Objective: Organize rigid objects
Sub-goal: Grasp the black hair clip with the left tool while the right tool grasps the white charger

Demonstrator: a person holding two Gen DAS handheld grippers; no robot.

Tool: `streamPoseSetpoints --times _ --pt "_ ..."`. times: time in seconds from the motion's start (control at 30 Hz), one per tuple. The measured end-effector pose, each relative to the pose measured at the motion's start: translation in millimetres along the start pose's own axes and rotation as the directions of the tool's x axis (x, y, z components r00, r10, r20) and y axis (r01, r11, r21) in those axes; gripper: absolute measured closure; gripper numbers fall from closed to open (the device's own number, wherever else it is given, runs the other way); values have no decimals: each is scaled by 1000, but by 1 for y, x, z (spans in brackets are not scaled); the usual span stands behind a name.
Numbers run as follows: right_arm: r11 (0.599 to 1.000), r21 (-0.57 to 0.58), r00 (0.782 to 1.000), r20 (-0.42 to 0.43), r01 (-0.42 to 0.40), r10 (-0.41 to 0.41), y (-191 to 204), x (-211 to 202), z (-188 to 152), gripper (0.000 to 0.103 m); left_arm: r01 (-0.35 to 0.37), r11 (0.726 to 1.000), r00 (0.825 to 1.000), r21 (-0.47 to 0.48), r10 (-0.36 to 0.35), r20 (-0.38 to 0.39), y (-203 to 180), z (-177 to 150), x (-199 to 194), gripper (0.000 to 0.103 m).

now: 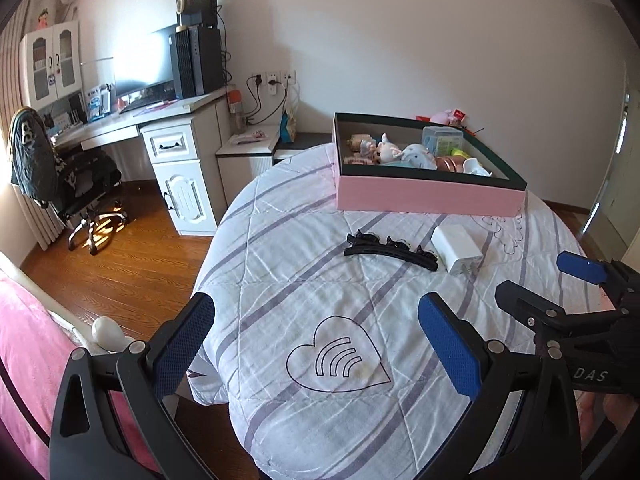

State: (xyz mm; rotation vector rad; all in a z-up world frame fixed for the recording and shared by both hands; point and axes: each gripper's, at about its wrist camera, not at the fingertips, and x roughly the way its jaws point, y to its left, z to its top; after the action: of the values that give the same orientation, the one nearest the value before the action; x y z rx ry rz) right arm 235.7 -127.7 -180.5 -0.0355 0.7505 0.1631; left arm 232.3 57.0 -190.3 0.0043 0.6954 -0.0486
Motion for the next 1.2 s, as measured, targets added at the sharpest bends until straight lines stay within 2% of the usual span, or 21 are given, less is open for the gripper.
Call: streamPoseSetpoints --times 0.2,0.27,0.37,0.5,0.53,0.6,0.7,0.87,0.93,1.0,1.1,1.2 --pt "1000 7 999 -44 10 -10 -7 44 14 1 13 1000 999 23 -12 -44 -7 7 33 0" --pt "1000 6 998 -67 11 -10 -10 59 21 8 18 1000 998 24 -17 -59 -7 11 42 0" --pt "1000 4 994 -105 -11 11 -13 78 26 28 20 1000 997 23 -19 -77 -10 16 55 0" --pt "998 -31 988 -146 -47 42 -10 95 28 35 33 999 994 31 -30 -102 -17 21 70 0" --pt "998 -39 988 -145 -56 50 -11 95 29 41 34 999 993 33 -30 -112 -20 22 74 0" --pt "997 -50 989 -139 -56 49 -15 95 30 63 48 998 990 28 -44 -133 -26 24 81 0" --pt "997 -48 989 -141 -56 49 -28 90 28 62 75 997 984 3 -73 -164 -37 27 90 0" --pt "999 -23 992 -129 -22 19 -54 80 22 62 69 997 977 -25 -72 -200 -64 37 108 0" --pt "999 -6 992 -126 -31 30 -62 80 20 62 40 999 975 -10 -41 -217 -73 40 120 0" --pt "999 -2 991 -127 -46 45 -65 80 19 62 -25 999 969 22 30 -245 -79 40 131 0" --pt "998 -6 991 -124 -57 55 -65 79 19 62 -30 999 970 15 33 -243 -73 38 128 0" --pt "997 -4 990 -118 -74 73 -65 78 18 62 -85 996 969 21 87 -230 -59 33 119 0"
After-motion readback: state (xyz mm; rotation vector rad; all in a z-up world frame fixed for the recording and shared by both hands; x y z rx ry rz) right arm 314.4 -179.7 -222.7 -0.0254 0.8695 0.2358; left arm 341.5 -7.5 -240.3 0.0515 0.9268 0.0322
